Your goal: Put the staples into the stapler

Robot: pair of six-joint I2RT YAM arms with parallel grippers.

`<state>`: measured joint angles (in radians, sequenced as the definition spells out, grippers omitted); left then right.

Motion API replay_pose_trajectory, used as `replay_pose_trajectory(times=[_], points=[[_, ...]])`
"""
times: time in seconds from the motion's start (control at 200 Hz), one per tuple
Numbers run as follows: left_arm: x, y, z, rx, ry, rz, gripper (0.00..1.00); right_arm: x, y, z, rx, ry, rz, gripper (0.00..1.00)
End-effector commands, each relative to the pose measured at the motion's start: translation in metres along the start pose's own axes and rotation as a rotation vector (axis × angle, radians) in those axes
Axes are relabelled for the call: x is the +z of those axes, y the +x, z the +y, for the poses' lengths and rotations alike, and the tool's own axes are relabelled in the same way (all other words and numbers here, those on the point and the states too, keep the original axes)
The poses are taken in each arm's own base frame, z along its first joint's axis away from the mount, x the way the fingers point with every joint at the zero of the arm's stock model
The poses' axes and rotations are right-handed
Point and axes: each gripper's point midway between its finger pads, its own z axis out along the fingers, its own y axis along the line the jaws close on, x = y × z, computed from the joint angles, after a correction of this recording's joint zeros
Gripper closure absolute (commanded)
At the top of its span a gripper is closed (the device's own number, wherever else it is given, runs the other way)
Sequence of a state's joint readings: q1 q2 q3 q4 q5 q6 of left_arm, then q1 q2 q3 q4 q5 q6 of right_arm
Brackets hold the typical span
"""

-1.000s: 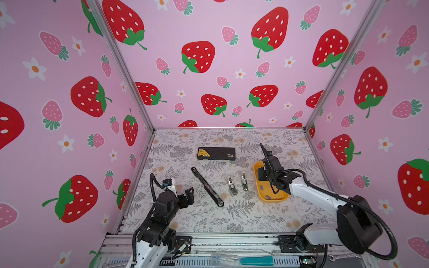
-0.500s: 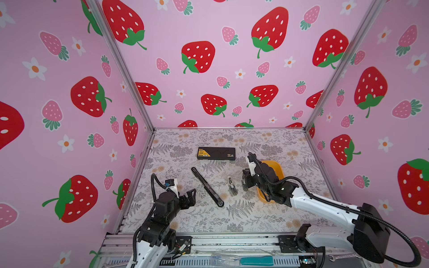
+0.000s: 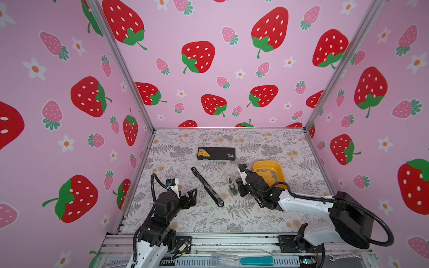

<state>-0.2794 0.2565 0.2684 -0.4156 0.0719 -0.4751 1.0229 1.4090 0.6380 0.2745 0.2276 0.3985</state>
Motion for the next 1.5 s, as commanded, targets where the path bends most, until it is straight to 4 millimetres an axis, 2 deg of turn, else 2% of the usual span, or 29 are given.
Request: replay_pose_trajectory(times=[0.0, 0.53, 1.496], points=[[0.002, 0.000, -0.001, 0.005, 0.010, -0.005, 0.01, 0.003, -0.004, 0.007, 0.013, -0.026, -0.040, 0.90], [0.002, 0.000, -0.001, 0.006, 0.013, -0.003, 0.01, 0.025, 0.024, 0.012, -0.009, -0.038, 0.018, 0.91], [0.003, 0.001, -0.001, 0.006, 0.012, -0.001, 0.01, 0.038, 0.042, 0.013, -0.004, -0.022, 0.036, 0.91]])
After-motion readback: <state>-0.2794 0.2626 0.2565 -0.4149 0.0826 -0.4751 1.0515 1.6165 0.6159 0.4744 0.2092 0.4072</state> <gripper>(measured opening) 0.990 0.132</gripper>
